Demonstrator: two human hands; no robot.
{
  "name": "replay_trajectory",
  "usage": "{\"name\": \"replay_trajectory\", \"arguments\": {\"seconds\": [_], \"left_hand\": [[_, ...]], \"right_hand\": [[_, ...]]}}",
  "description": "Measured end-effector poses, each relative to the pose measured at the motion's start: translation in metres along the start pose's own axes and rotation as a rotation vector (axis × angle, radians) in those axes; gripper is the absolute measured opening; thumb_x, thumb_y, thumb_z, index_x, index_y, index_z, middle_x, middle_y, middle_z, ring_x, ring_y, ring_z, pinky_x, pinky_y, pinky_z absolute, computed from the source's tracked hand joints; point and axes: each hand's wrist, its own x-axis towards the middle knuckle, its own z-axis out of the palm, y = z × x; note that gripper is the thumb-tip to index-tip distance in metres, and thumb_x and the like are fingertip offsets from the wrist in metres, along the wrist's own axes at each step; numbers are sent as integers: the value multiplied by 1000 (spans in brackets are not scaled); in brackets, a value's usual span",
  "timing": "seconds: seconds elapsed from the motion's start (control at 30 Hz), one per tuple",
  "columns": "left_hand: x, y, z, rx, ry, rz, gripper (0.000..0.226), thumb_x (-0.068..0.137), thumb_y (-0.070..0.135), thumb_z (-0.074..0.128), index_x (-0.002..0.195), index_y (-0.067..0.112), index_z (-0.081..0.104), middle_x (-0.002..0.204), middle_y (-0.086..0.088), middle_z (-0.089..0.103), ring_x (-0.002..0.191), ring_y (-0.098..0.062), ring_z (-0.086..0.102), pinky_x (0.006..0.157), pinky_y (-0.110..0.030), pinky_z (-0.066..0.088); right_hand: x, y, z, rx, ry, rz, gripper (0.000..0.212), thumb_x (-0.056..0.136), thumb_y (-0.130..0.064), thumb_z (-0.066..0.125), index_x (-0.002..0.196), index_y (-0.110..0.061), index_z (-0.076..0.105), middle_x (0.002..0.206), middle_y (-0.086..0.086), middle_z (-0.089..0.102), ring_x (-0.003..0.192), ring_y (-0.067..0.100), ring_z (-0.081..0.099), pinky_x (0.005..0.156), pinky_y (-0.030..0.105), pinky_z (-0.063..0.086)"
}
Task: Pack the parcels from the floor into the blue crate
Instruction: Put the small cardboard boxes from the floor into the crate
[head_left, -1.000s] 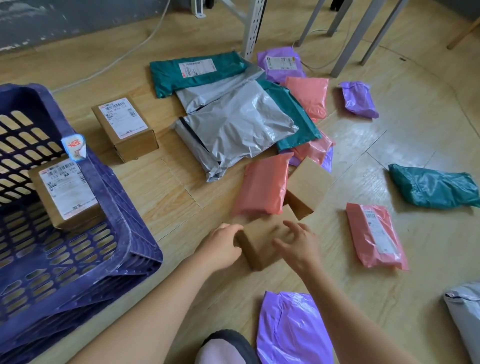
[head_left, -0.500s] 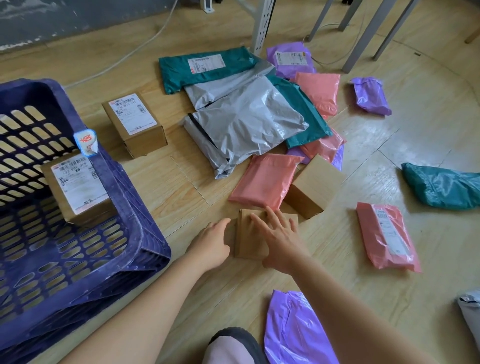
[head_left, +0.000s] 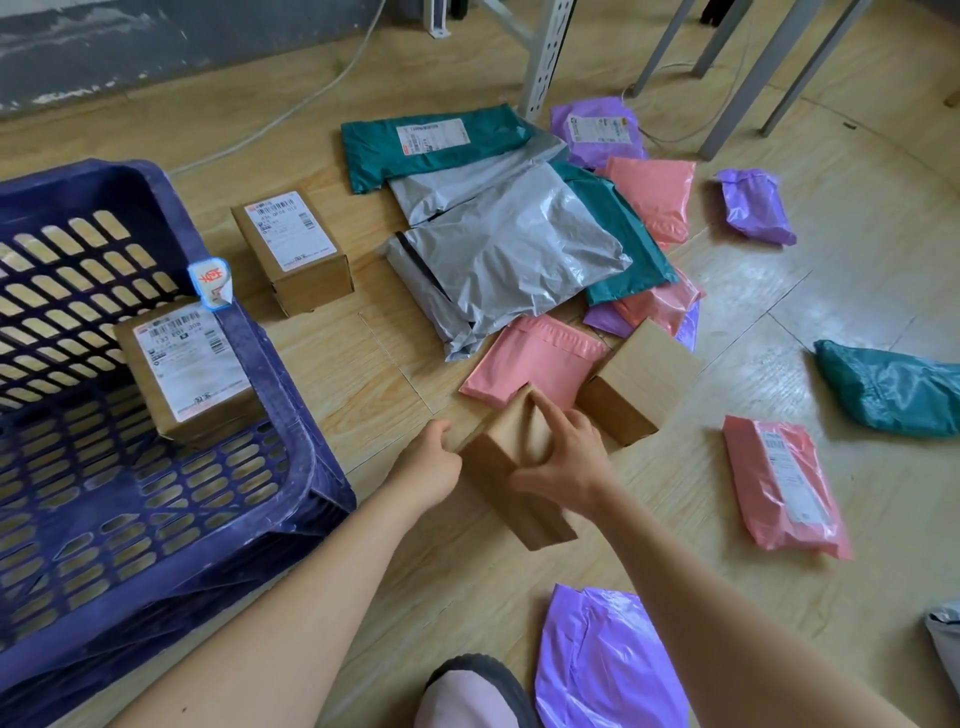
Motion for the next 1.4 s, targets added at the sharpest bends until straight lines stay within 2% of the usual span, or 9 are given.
{"name": "replay_trajectory", "arguments": {"seconds": [0.1, 0.2, 0.27, 0.37, 0.6, 0.8, 0.93, 1.2, 1.4], "left_hand": [[-2, 17, -4, -152, 44, -15, 54, 94, 7, 42, 144, 23, 29, 132, -4, 46, 76, -5, 47, 64, -20, 38], [-7, 35, -12, -345, 56, -42, 57, 92, 12, 47, 145, 19, 27, 142, -6, 42, 120, -22, 48, 99, -36, 43], [-15, 46, -20, -502, 47, -57, 57, 92, 18, 51, 144, 17, 29, 139, -5, 45, 126, -23, 44, 104, -39, 38], [-32, 64, -34, -592, 7, -21, 39, 94, 27, 51, 131, 16, 47, 112, 0, 57, 111, -18, 52, 92, -34, 40], [-68, 88, -87, -637, -43, 125, 50, 91, 52, 47, 126, 17, 57, 116, -3, 60, 104, -21, 56, 91, -33, 42], [-110, 90, -157, -595, 8, 173, 36, 90, 55, 45, 95, 22, 60, 96, -4, 62, 97, -21, 57, 101, -41, 41], [-143, 74, -198, -658, 22, 207, 40, 93, 53, 38, 97, 18, 58, 83, -6, 61, 71, -18, 61, 64, -31, 51], [-162, 18, -251, -722, 313, 102, 25, 94, 37, 50, 99, 15, 60, 95, -7, 65, 87, -22, 61, 75, -37, 51], [-156, -19, -273, -735, 376, 47, 33, 93, 36, 54, 118, 15, 56, 97, -5, 66, 87, -19, 62, 69, -34, 50]], "right_hand": [[2, -9, -21, 325, 40, 52, 106, 50, -45, 72, 145, -39, 26, 134, 3, 44, 121, 22, 46, 106, 39, 39], [-1, -18, -42, 631, 56, 60, 100, 52, -42, 72, 143, -33, 32, 129, -1, 52, 111, 20, 56, 96, 38, 49], [-6, -23, -55, 822, 32, 43, 92, 53, -42, 73, 138, -30, 41, 125, 2, 58, 107, 20, 60, 87, 35, 54], [-16, -38, -74, 924, -12, -26, 56, 67, -37, 65, 123, -30, 57, 113, 1, 67, 103, 19, 64, 66, 22, 53], [-46, -96, -111, 1009, -35, -56, 18, 81, -35, 60, 96, -25, 60, 95, 2, 66, 91, 19, 60, 95, 37, 43], [-60, -163, -124, 1155, -202, -87, 41, 78, -45, 59, 110, -19, 55, 86, 7, 67, 85, 25, 65, 88, 41, 50], [-66, -215, -118, 1197, -368, -124, 46, 86, -46, 49, 120, -15, 54, 82, 6, 66, 64, 19, 67, 55, 23, 51], [-47, -300, -50, 897, -163, 19, 31, 91, -34, 54, 112, -12, 51, 102, 9, 56, 102, 27, 56, 98, 45, 46], [-51, -331, -4, 722, -199, -11, 65, 88, -57, 45, 138, -15, 39, 130, 9, 50, 120, 29, 49, 106, 46, 38]]}}
